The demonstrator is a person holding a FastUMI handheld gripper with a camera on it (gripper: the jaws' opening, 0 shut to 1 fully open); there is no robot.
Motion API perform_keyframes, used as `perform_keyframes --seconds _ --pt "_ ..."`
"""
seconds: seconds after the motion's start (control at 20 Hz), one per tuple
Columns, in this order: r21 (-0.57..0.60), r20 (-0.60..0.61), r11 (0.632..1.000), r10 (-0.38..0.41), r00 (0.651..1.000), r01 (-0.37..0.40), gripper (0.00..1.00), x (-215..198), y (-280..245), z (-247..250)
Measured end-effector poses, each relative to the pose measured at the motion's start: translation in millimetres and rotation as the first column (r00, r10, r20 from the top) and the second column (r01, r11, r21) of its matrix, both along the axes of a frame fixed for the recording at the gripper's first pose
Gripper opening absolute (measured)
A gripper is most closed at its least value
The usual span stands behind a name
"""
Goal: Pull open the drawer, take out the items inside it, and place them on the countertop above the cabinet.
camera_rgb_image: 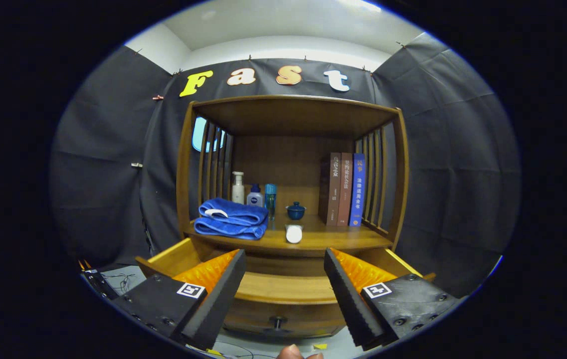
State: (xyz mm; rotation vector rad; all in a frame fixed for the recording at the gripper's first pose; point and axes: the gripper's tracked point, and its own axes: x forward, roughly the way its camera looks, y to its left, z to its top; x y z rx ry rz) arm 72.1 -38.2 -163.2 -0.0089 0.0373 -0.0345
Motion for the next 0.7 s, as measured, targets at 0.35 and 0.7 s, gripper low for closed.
perform_keyframes --seconds 0.35,0.7 --pt "0.011 -0.056 0.999 -0.050 0.997 0.051 0.99 -13 -3 -114" --pt "-0.011 -0.070 0.999 -0.049 0.996 0.048 0.99 10 5 -139"
